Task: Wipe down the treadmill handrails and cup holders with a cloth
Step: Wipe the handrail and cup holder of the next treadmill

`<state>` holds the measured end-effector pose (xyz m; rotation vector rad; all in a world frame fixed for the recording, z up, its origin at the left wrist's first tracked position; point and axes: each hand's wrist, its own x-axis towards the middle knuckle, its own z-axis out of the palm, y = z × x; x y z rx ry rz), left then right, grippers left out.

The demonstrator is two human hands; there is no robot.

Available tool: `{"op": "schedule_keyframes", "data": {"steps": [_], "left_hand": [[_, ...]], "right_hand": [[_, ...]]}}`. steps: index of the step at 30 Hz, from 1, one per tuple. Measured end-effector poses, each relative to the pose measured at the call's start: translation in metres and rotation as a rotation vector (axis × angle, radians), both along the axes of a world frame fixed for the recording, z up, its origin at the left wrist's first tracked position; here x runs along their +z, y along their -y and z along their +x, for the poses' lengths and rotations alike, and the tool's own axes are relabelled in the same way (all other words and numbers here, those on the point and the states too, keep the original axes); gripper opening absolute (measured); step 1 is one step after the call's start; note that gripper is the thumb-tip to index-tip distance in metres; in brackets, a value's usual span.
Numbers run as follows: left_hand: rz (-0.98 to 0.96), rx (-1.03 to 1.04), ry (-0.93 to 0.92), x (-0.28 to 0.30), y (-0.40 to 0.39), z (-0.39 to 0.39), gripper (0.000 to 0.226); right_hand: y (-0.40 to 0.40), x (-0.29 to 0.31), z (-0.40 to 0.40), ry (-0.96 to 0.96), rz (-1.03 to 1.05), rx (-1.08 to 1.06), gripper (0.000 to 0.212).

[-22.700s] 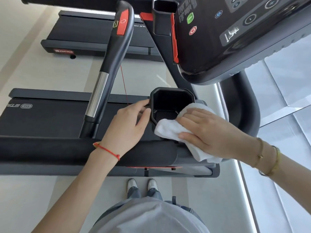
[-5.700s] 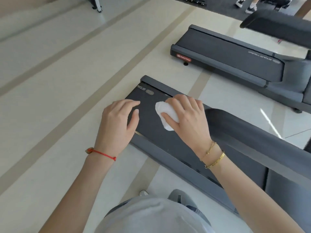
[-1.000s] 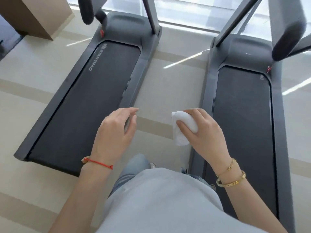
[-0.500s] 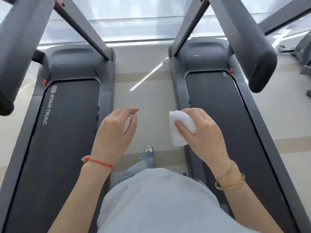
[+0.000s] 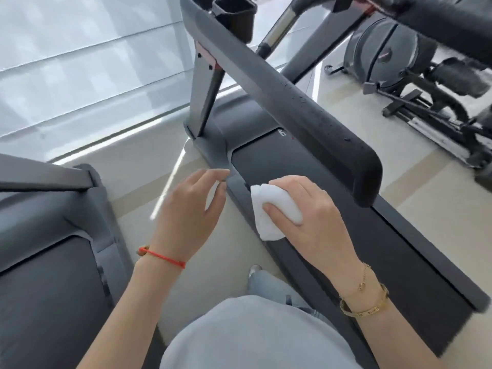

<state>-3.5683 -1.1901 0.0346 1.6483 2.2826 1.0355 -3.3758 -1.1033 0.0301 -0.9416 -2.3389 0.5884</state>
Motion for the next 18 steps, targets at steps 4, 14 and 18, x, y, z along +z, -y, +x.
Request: {"op": "schedule_keyframes", "data": {"steps": [4, 14, 18], "left_hand": [[0.062, -0.089, -0.008, 0.006, -0.061, -0.013, 0.023], [0.165, -0.304, -0.043, 0.024, -0.183, -0.014, 0.025], [0.172, -0.364, -0.067, 0.02, -0.212, -0.019, 0.025]], "right_hand": [[-0.039, 0.016, -0.004, -0.104, 0.046, -0.073, 0.034], [-0.133, 0.045, 0.017, -0.207, 0.312, -0.337, 0.033], [-0.149, 0.046, 0.024, -0.22, 0.348, -0.466, 0.031]]}}
